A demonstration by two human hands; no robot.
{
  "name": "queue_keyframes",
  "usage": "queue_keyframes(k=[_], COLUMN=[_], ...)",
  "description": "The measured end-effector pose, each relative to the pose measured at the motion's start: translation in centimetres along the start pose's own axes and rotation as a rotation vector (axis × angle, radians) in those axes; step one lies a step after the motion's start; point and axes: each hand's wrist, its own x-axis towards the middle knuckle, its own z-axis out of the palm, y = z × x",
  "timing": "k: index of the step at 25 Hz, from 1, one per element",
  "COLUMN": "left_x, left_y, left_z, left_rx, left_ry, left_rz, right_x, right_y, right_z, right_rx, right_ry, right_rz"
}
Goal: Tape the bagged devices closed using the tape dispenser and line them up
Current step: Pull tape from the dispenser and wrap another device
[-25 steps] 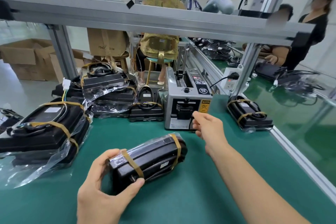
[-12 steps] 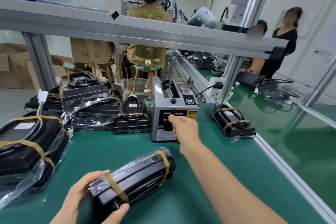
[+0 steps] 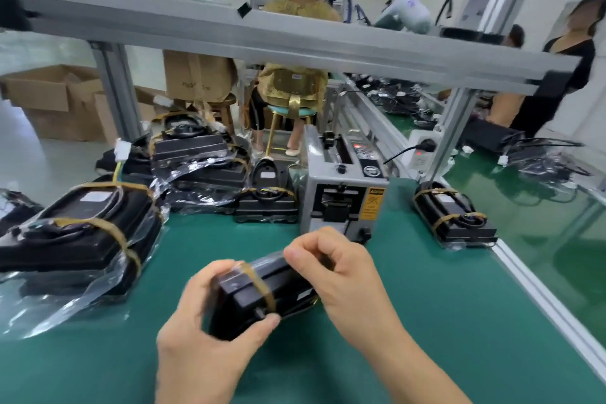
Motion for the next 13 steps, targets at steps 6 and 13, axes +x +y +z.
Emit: queue_keyframes(k=[6,13], left_x=[-1.3,-1.8], left_y=[0.6,1.5], left_z=[-0.7,-0.4], left_rx=[0.119,0.087], left_ry=[-0.044,-0.056], left_rz=[0.016,0.022], right_x=[-2.1,-2.7], right_y=[-0.8,-2.0], right_z=[1.2,2.8], right_rx=[-0.075,-0.23], right_ry=[-0.061,-0.01], right_rz=[-0.011,0.035])
